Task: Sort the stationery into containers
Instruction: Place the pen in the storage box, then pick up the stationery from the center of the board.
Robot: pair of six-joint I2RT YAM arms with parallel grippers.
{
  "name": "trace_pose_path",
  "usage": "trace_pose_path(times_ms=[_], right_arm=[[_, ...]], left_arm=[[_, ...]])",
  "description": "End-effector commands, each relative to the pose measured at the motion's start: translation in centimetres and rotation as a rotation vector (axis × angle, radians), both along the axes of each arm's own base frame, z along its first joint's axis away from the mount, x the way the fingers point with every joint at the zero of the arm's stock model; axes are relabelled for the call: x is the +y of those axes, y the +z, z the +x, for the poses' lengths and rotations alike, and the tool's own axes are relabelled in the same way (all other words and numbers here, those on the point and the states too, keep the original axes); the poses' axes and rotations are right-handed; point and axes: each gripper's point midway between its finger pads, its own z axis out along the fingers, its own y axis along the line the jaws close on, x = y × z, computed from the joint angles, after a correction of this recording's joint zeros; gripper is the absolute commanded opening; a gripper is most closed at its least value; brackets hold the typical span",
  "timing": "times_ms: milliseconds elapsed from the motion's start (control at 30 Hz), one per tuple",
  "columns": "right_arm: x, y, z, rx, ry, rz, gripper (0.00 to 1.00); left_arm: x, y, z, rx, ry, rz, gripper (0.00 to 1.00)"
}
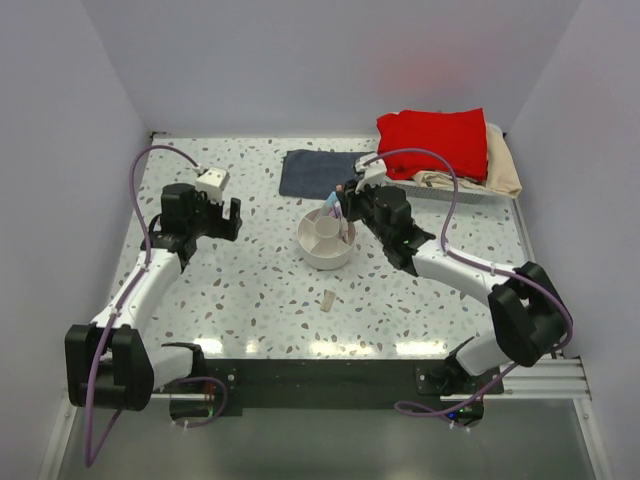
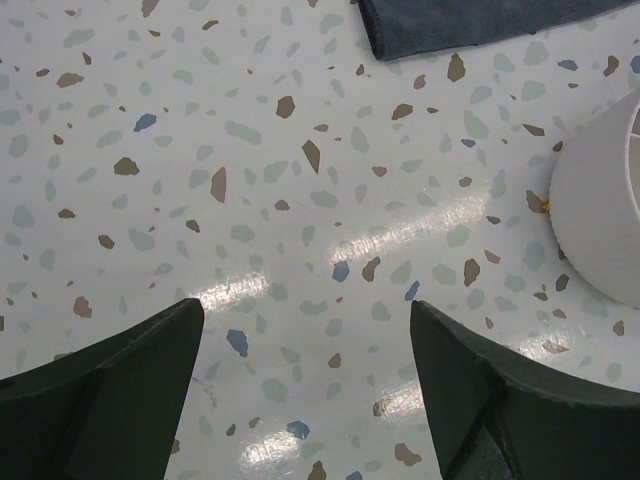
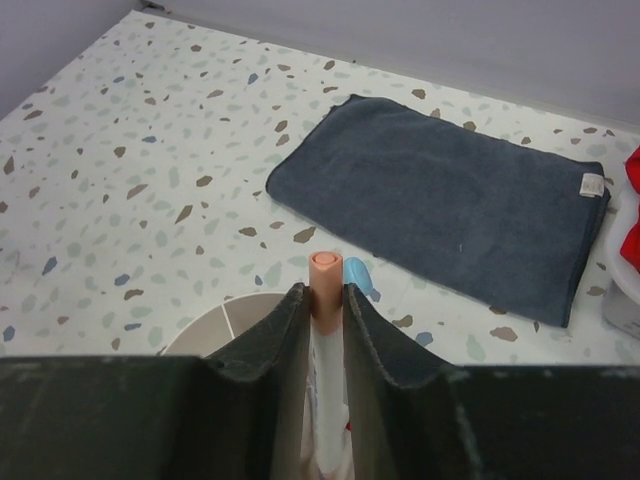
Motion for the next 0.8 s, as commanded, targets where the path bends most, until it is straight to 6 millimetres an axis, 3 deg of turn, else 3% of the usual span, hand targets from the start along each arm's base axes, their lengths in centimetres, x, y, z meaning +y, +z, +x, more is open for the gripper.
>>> trace_pose_path(times_ms=[0,233,267,367,500,600,667,700,767], right_arm=[[0.0,0.4,-0.3,-0.011,-0.001,0.017,0.34],[-1.8,2.2,-1.5,-0.014,-0.031,-0.017,0.38],[-1.8,3.5,-1.8,-0.031,-0.018,-0.01,0.38],[-2.0,3.6,-3.4,0.01,0.038,-0.052,0.4],[-0.6,1.4,-8.5,0.103,0.317,-0.165,0.43],[-1.7,0.3,-10.6,0.154,0.372,-0.248,0.46],[-1.1,1.2,-12.1,0.132,0.49,-0.286,0.47],[-1.4,0.4,-13.6,0.176,0.556,-0.327,0.47],[-1.0,1.5,-15.6,0.132,0.702,-0.363,0.48]], left_arm=[[0.2,2.2,0.8,-0.071,0.005,-0.008,0.89],[0.0,2.5,0.6,-0.097,0.01,-0.033,0.89],[0.0,2.5,0.6,-0.098,0.01,-0.034,0.89],[-0.1,3.2,0.5,-0.123,0.011,-0.044,0.89],[-0.4,3.7,0.1,-0.156,0.0,-0.059,0.89],[-0.8,4.1,-0.7,-0.169,-0.025,-0.071,0.89],[-1.6,4.6,-1.6,-0.18,-0.074,-0.096,0.89],[-2.1,4.4,-2.1,-0.169,-0.091,-0.114,0.88],[-3.1,5.1,-3.0,-0.18,-0.145,-0.152,0.88]])
